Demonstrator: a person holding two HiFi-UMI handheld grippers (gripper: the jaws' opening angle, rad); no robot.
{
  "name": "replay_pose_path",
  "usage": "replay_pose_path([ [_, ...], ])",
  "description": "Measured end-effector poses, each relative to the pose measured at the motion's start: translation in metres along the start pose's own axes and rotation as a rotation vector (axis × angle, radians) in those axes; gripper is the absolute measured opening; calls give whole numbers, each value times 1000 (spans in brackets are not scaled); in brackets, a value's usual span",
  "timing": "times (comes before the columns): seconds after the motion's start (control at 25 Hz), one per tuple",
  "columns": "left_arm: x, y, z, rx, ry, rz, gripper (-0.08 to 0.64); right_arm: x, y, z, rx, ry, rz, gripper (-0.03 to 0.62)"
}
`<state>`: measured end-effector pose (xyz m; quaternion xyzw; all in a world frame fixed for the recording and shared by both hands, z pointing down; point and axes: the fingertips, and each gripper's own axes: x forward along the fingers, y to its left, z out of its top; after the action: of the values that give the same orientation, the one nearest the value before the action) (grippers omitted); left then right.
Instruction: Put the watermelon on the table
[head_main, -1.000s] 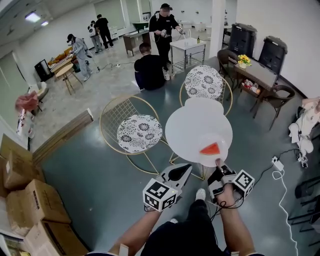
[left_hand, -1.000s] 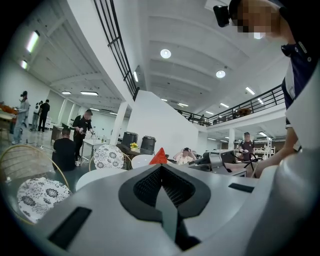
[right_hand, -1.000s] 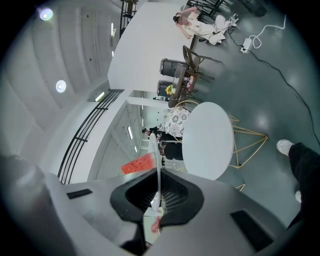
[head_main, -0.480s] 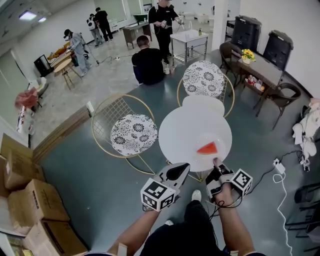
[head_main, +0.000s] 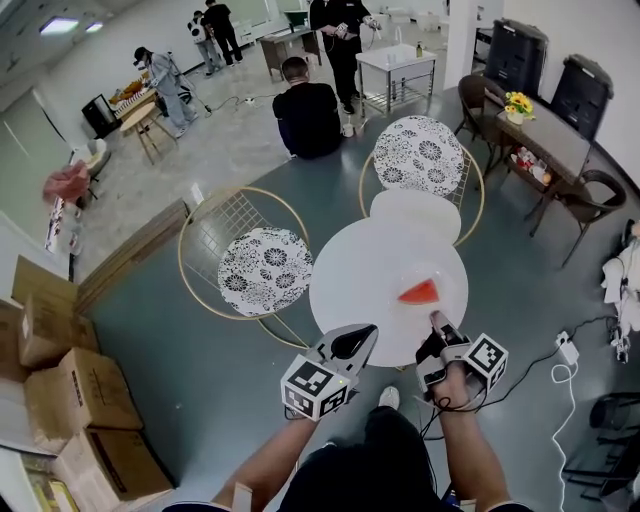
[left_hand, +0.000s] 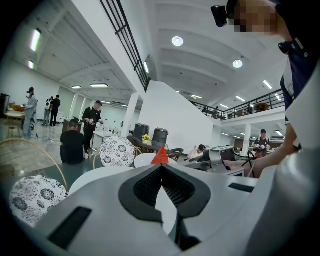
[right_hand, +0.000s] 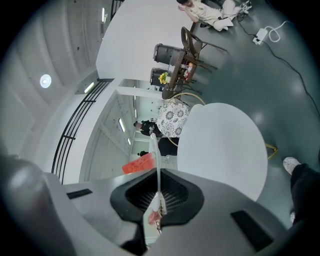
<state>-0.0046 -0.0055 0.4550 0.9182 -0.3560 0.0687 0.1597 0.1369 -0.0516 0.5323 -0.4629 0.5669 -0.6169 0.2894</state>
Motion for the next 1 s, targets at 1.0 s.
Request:
replay_pose_path([
  [1.0, 82, 28, 11, -36, 57, 1, 3, 47, -12, 62, 28, 15, -45, 11],
])
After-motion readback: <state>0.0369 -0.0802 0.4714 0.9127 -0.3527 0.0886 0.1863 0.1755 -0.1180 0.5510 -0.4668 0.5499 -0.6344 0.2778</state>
